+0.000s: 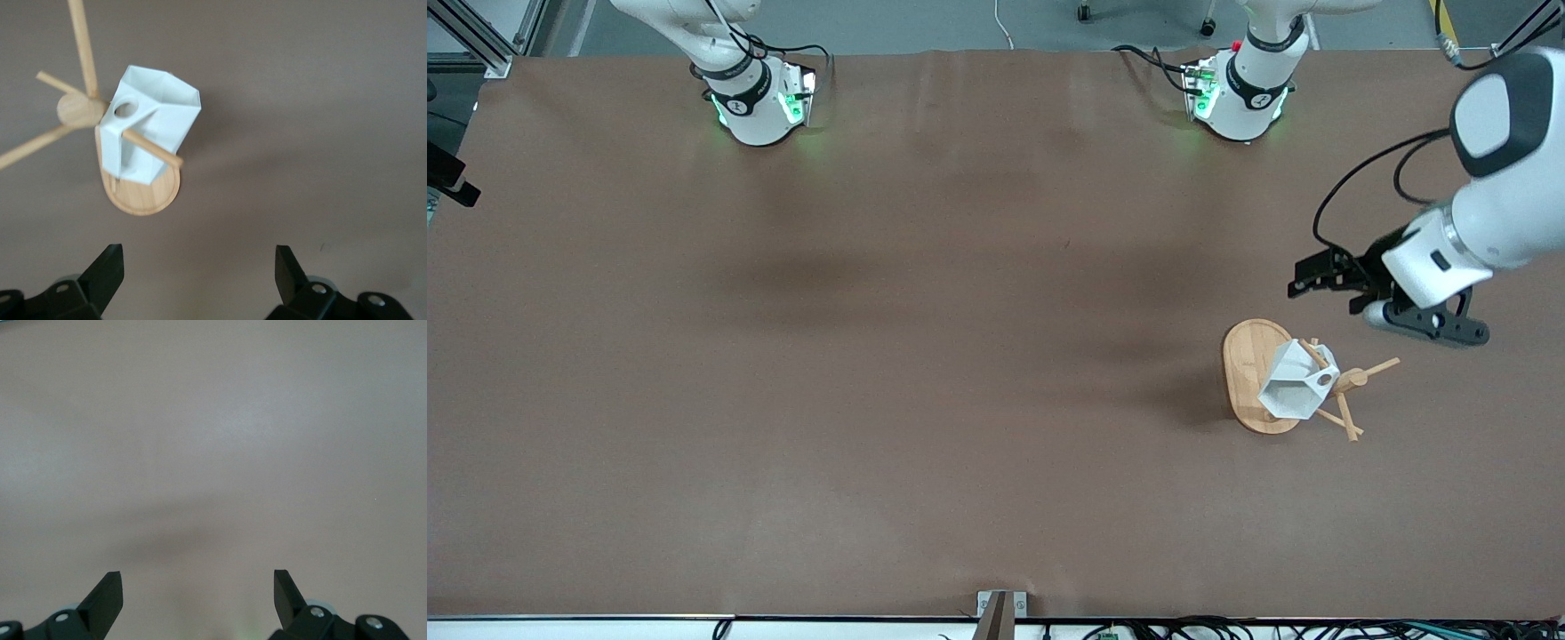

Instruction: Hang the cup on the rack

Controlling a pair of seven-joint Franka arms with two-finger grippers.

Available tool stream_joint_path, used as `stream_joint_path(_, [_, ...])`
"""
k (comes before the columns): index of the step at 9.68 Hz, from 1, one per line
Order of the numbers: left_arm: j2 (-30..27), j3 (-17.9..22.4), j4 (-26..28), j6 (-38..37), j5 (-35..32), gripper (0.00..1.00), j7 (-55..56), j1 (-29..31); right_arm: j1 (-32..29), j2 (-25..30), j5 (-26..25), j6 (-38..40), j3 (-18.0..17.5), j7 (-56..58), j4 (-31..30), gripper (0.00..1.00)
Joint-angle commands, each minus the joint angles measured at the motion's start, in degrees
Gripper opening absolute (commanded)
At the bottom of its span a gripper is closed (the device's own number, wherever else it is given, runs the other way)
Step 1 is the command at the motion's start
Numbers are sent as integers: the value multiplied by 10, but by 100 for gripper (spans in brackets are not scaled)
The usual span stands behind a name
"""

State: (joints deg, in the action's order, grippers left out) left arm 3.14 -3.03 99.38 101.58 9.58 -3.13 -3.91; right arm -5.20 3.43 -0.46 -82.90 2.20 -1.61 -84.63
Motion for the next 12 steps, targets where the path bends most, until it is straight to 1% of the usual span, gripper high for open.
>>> stream_joint_path(1, [-16,-40,-8,-49,-51,100,78,13,-5,0,10,0,-4,0,3,100])
stream_joint_path(2, [-22,-53,-32,-66,-74,100,94,21,-5,0,10,1,-4,0,3,100])
stream_joint_path(3, [-33,-64,-38,-67,-99,100,81,34,-5,0,10,3,-4,0,3,100])
stream_joint_path(5, [-55,-76,-57,-67,-105,100,27,58,-5,0,10,3,-4,0,3,100])
stream_joint_path(6, [-59,-74,-60,-67,-104,100,3,69,-5,0,10,3,-4,0,3,100])
stream_joint_path(7, [-73,-70,-60,-81,-96,100,4,69,-5,0,10,3,-4,0,3,100])
stream_joint_path(9, [-87,-69,-47,-119,-99,100,30,70,-6,0,10,4,-4,0,3,100])
stream_joint_path(11, [-111,-70,-10,-112,-97,100,58,71,-6,0,10,4,-4,0,3,100])
stream_joint_path(12, [-120,-70,-2,-104,-95,100,63,72,-6,0,10,4,-4,0,3,100])
